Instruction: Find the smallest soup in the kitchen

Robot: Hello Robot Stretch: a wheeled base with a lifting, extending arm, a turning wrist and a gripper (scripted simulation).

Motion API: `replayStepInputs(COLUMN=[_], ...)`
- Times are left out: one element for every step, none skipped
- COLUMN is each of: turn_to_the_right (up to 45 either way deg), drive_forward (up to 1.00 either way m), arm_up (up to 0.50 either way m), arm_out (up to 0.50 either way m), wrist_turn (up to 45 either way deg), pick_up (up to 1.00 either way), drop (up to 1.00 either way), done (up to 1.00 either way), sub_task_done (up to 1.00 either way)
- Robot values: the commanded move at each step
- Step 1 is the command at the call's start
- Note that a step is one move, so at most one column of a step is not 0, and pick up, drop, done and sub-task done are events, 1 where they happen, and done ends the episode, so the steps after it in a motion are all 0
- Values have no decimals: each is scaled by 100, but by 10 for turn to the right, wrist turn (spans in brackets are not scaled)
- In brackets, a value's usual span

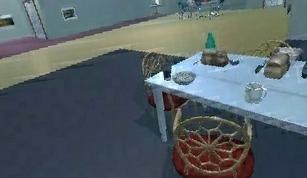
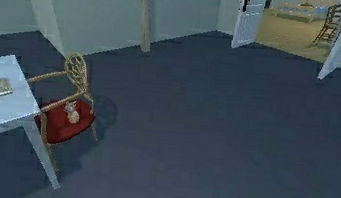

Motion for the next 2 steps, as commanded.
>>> replayStepInputs(turn_to_the_right=[450, 150], drive_forward=[0, 0], arm_up=[0, 0], arm_out=[0, 0], wrist_turn=[0, 0], pick_up=[0, 0], drop=[0, 0], done=[0, 0], sub_task_done=[0, 0])
